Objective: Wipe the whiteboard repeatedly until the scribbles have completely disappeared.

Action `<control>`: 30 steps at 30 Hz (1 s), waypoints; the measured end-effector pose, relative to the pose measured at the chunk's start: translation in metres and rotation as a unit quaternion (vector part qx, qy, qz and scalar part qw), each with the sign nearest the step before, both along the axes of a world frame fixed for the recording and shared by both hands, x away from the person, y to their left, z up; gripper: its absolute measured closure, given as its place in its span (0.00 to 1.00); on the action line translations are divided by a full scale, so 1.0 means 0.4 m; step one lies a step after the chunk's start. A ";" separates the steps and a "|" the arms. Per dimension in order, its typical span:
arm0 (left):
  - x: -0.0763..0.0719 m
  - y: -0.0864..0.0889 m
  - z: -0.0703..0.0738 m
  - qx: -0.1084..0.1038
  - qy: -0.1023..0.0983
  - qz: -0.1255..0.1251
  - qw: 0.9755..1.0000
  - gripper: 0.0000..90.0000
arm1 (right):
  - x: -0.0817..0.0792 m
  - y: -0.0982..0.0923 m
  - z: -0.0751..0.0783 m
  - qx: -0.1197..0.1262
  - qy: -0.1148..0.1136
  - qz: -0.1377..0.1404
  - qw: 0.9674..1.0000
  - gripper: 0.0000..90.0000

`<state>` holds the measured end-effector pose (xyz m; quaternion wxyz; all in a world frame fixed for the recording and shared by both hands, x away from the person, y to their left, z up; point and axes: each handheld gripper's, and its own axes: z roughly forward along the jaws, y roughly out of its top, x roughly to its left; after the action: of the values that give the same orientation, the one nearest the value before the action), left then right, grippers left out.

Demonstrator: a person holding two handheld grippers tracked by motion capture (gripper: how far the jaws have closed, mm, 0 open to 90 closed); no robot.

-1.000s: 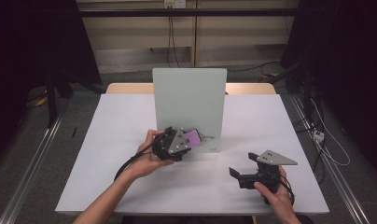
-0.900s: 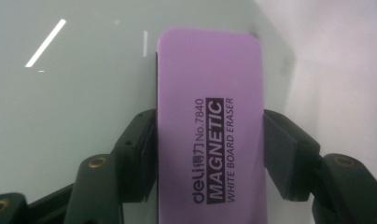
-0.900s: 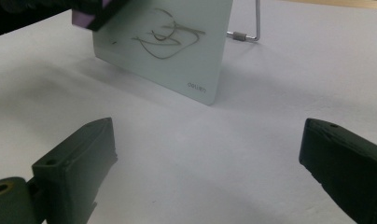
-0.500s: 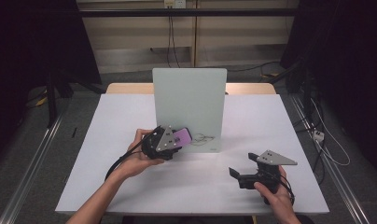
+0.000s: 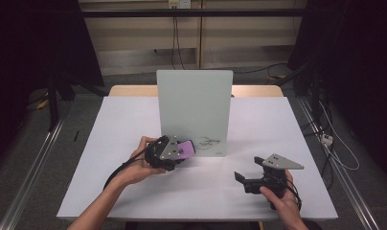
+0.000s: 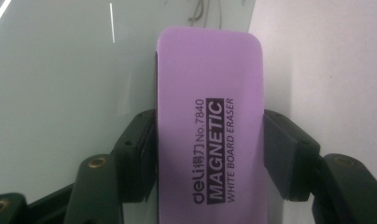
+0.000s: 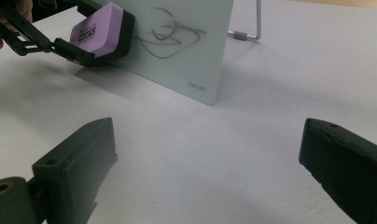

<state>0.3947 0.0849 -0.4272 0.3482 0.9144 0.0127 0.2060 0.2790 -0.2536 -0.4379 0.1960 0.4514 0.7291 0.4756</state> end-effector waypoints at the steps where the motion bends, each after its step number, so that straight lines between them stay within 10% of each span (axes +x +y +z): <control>1: 0.003 -0.003 0.000 -0.002 0.006 -0.002 1.000 0.45 | 0.000 0.000 0.000 0.000 0.001 0.000 1.000 0.04; 16: 0.009 -0.154 0.013 0.013 0.003 -0.061 0.998 0.45 | -0.001 -0.001 0.001 0.004 0.000 0.002 1.000 0.04; 24: 0.042 -0.124 0.119 -0.040 -0.030 -0.027 0.998 0.45 | -0.002 -0.001 0.001 0.005 -0.001 0.004 1.000 0.04; 30: 0.032 -0.116 0.090 -0.027 -0.029 -0.029 0.999 0.45 | -0.002 0.001 0.001 0.003 0.000 0.004 1.000 0.04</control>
<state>0.4077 0.0386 -0.3913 0.3784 0.8985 -0.0184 0.2217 0.2781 -0.2533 -0.4374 0.1927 0.4492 0.7293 0.4788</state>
